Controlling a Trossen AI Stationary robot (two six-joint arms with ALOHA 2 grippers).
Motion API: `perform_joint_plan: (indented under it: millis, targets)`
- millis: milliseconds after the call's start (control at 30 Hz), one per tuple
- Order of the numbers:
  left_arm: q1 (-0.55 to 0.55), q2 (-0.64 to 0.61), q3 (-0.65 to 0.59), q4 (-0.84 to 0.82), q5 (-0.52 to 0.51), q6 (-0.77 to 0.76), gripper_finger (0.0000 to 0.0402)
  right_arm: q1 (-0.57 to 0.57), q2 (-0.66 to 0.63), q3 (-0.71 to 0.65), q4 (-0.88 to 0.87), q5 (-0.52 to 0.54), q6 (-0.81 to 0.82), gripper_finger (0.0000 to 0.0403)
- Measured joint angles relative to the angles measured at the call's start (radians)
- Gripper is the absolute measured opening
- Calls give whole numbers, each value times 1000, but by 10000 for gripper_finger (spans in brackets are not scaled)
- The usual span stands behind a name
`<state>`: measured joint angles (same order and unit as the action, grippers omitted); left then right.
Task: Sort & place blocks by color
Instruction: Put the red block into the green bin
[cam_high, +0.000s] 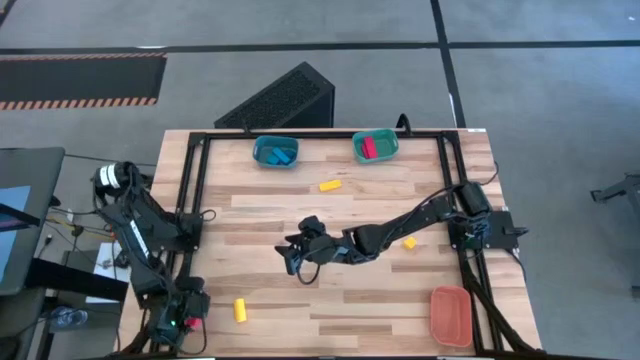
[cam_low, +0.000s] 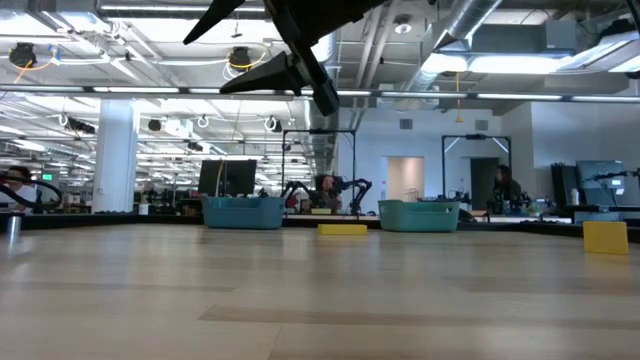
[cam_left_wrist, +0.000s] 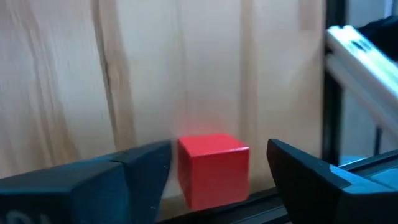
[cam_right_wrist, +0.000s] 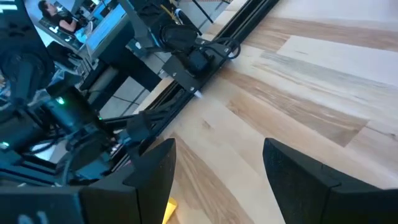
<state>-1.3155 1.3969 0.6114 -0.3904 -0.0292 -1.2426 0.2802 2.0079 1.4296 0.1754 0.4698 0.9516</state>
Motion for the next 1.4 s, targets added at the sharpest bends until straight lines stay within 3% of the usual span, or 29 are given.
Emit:
perform_joint_plan:
  millis: [167,267,400,600,900,1100,1200,1300,1400]
  targets:
    - [11,71,18,-29,124,16,270,0,0,0,-26,-1,0,264]
    - [18,70,18,-36,139,8,260,-2,0,0,-26,-1,-3,264]
    - [31,50,16,-45,121,-10,216,-7,0,0,-26,-2,13,264]
    - [35,48,16,-54,104,15,110,-6,0,0,-26,-4,16,264]
    - [69,50,31,-76,81,97,106,-6,0,0,-26,-37,19,264]
    - [116,49,109,-276,-64,233,107,-6,-34,0,-44,-91,17,264]
    - [143,35,142,-375,-200,301,110,-8,-80,0,-69,-111,-32,264]
    - [193,1,146,-413,-307,351,112,-14,-140,0,-108,-113,-108,264]
    - [273,-33,147,-429,-339,410,113,-24,-224,1,-214,-96,-190,264]
